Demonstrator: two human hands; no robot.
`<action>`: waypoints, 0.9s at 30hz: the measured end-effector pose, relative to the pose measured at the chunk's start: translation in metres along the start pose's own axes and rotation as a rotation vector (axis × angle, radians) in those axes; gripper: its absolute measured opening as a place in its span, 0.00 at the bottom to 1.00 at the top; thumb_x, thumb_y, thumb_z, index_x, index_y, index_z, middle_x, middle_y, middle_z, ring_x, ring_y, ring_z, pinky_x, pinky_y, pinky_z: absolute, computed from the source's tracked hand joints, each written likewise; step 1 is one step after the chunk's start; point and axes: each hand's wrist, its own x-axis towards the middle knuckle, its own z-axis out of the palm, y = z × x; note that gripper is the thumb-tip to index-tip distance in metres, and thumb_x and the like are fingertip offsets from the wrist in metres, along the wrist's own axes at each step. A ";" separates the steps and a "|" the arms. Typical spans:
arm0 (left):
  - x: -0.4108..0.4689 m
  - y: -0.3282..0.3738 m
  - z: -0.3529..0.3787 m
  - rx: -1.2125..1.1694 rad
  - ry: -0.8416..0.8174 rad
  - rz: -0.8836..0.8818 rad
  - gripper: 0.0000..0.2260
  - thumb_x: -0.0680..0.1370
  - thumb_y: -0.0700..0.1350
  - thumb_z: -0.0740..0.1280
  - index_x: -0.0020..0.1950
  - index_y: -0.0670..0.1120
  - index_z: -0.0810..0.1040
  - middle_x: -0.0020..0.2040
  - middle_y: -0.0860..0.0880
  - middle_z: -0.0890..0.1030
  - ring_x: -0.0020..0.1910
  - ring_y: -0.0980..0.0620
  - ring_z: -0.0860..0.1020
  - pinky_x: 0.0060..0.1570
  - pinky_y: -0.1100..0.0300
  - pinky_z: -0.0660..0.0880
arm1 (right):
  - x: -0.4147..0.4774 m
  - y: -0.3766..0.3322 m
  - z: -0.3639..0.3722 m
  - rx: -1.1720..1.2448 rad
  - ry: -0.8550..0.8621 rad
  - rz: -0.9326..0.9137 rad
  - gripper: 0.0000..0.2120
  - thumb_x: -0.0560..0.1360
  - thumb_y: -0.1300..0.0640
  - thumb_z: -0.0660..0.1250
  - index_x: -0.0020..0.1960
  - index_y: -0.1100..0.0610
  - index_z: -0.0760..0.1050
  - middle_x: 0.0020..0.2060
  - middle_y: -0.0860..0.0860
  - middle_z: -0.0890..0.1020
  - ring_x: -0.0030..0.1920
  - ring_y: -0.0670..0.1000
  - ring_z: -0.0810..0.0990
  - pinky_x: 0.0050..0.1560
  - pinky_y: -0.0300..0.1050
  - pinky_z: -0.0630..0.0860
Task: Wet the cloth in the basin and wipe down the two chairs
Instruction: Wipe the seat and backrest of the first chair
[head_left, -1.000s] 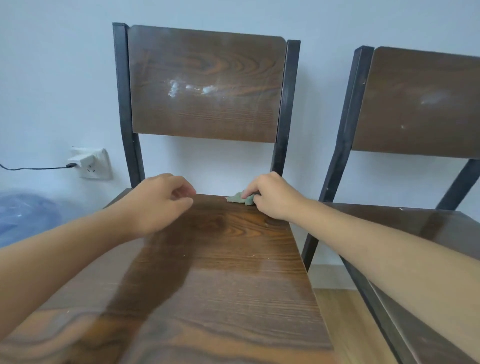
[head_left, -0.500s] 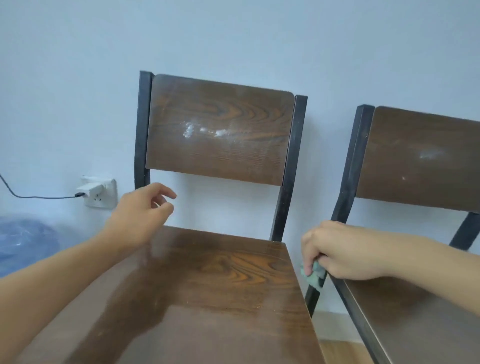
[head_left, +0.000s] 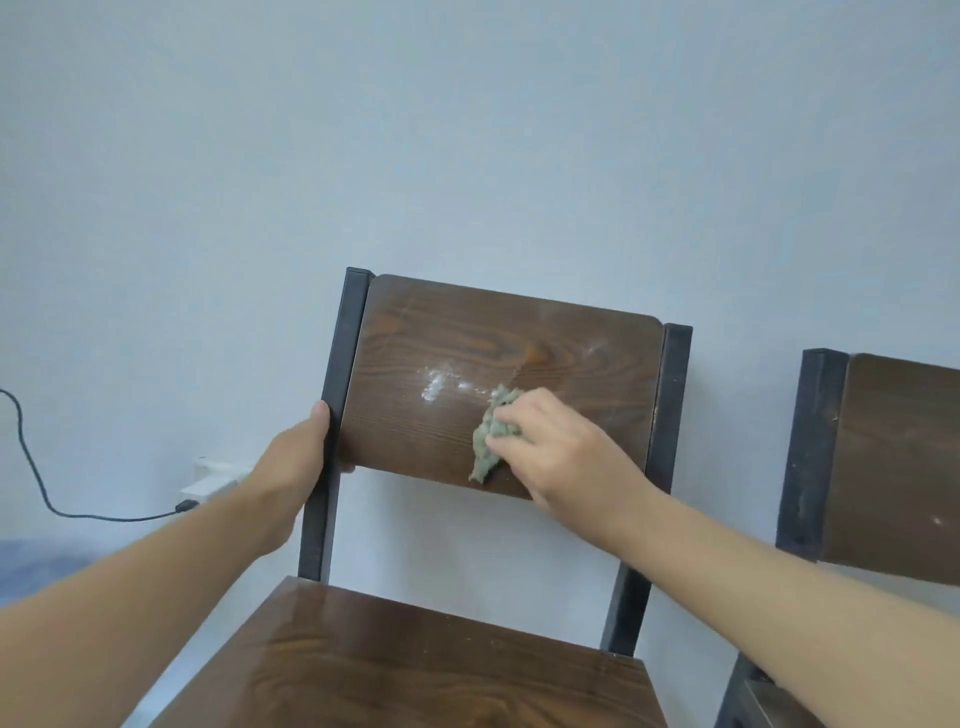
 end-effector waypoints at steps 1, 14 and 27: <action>0.002 -0.004 0.003 -0.006 0.003 0.014 0.28 0.81 0.61 0.51 0.50 0.42 0.83 0.45 0.41 0.86 0.50 0.41 0.81 0.59 0.48 0.73 | -0.005 -0.003 0.001 -0.019 -0.077 -0.145 0.06 0.78 0.70 0.67 0.50 0.64 0.83 0.50 0.59 0.83 0.51 0.60 0.79 0.52 0.52 0.80; 0.026 -0.028 0.002 -0.116 -0.080 0.138 0.25 0.81 0.66 0.53 0.52 0.50 0.82 0.41 0.49 0.82 0.42 0.50 0.79 0.53 0.53 0.72 | 0.043 0.031 0.008 0.030 0.225 -0.040 0.08 0.79 0.69 0.67 0.50 0.62 0.85 0.51 0.57 0.86 0.51 0.62 0.81 0.56 0.55 0.78; 0.025 -0.025 -0.005 -0.159 -0.171 0.108 0.26 0.82 0.64 0.55 0.59 0.44 0.81 0.41 0.49 0.82 0.42 0.48 0.79 0.55 0.53 0.73 | 0.077 -0.011 0.021 0.016 0.358 0.164 0.08 0.77 0.72 0.67 0.48 0.63 0.84 0.48 0.58 0.85 0.48 0.62 0.80 0.53 0.55 0.78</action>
